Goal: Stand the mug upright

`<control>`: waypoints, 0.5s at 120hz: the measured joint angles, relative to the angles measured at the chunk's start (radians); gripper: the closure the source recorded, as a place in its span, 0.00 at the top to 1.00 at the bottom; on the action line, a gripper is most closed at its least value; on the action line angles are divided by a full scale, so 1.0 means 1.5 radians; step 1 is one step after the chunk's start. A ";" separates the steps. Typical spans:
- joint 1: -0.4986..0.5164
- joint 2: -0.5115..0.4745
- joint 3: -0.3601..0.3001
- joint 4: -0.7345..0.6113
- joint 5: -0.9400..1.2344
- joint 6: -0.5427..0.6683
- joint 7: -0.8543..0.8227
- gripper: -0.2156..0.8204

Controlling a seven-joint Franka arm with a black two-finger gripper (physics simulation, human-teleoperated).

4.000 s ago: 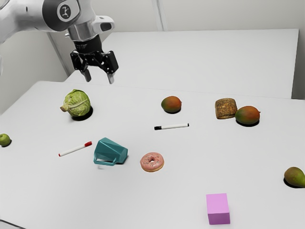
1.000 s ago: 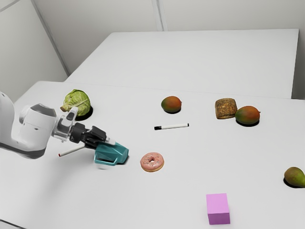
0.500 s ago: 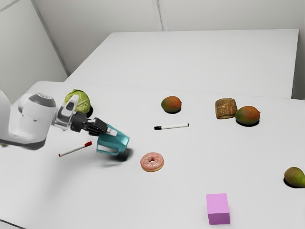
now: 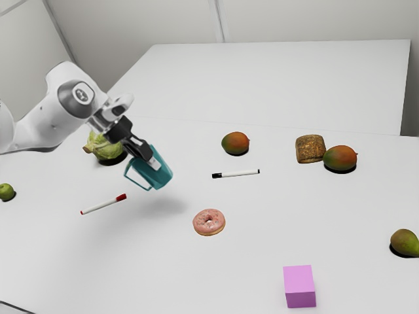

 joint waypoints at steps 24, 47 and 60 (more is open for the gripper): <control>-0.043 0.000 0.001 0.014 0.127 0.003 -0.120 0.07; -0.092 -0.012 0.009 0.001 0.225 0.028 -0.232 0.07; -0.115 -0.027 0.011 -0.031 0.253 0.063 -0.284 0.07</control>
